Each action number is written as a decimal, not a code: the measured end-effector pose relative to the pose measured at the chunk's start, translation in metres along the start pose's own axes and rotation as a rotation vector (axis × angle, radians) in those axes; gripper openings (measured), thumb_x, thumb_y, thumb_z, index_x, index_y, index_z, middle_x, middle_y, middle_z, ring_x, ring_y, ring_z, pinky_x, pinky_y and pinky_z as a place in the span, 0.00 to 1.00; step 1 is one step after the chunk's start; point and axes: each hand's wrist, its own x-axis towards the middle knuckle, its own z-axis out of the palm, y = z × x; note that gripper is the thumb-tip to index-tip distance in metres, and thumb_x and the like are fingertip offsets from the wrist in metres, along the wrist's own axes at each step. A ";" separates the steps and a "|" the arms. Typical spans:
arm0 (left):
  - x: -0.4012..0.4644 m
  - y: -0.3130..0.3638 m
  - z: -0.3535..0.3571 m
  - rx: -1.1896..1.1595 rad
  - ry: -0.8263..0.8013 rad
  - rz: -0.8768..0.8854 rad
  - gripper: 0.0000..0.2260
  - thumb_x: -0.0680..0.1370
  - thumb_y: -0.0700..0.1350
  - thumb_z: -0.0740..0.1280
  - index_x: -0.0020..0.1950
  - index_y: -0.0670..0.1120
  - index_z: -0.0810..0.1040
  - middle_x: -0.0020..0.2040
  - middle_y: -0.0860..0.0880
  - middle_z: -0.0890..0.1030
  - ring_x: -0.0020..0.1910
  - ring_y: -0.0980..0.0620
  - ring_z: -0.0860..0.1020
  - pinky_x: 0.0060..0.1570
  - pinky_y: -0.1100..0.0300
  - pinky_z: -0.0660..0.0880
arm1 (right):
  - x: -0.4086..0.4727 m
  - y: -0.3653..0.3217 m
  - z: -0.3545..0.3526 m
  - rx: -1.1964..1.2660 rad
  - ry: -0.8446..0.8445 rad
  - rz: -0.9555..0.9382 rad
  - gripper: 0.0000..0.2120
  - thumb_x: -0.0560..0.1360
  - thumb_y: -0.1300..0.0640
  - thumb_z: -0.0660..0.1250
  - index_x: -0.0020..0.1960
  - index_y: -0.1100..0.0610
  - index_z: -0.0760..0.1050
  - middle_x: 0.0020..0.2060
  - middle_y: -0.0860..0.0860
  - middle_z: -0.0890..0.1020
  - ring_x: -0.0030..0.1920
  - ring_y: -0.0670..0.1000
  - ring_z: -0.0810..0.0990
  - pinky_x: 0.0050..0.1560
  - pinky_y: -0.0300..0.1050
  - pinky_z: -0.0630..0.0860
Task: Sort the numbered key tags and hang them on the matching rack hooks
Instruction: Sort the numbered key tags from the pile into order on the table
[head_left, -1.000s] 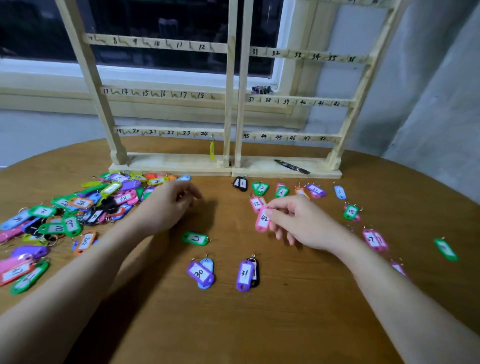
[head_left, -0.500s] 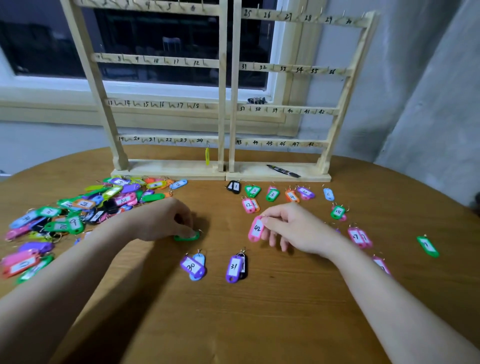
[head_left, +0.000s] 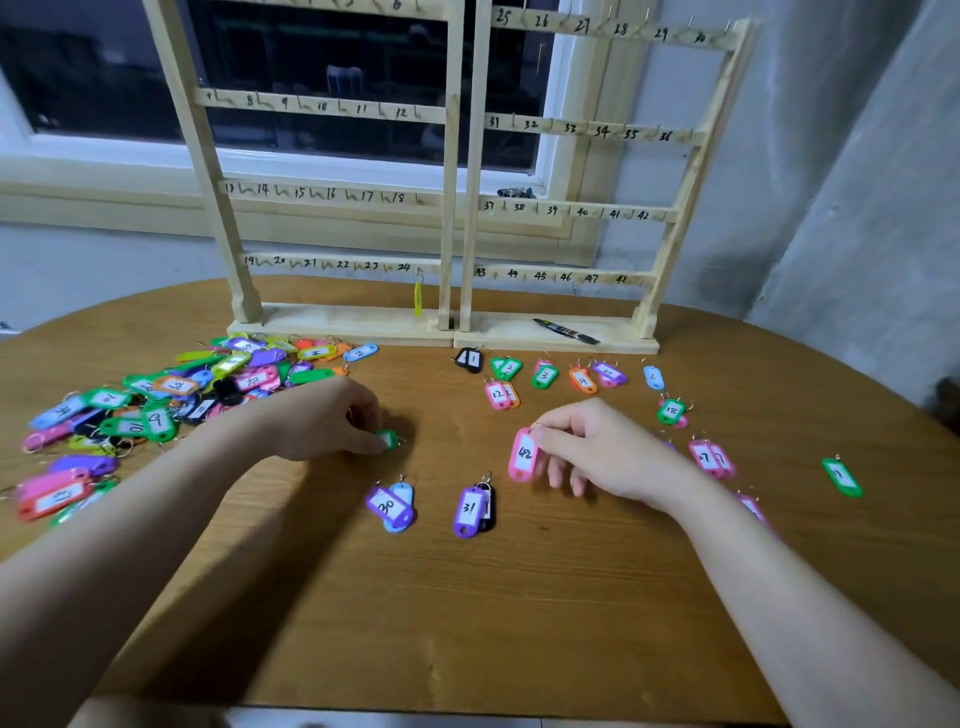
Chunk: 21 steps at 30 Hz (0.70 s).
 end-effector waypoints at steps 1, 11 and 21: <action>0.000 0.001 0.001 0.009 0.029 0.014 0.08 0.75 0.50 0.75 0.40 0.55 0.77 0.39 0.56 0.79 0.38 0.57 0.76 0.35 0.64 0.67 | -0.003 -0.004 0.001 -0.019 0.000 -0.003 0.12 0.84 0.51 0.61 0.51 0.51 0.83 0.36 0.55 0.85 0.30 0.49 0.77 0.39 0.48 0.75; -0.018 0.015 0.004 -0.210 0.285 0.181 0.07 0.79 0.45 0.69 0.54 0.56 0.83 0.43 0.52 0.80 0.41 0.56 0.77 0.42 0.65 0.72 | -0.030 -0.032 0.053 -0.042 -0.160 -0.074 0.04 0.80 0.58 0.68 0.50 0.53 0.82 0.30 0.44 0.81 0.29 0.42 0.77 0.30 0.38 0.73; -0.043 0.026 0.025 -0.432 0.363 0.212 0.03 0.79 0.41 0.71 0.51 0.47 0.83 0.37 0.53 0.81 0.33 0.63 0.76 0.38 0.70 0.71 | -0.052 -0.025 0.050 -0.203 -0.113 -0.029 0.04 0.80 0.56 0.68 0.47 0.55 0.81 0.30 0.46 0.81 0.30 0.42 0.78 0.32 0.34 0.72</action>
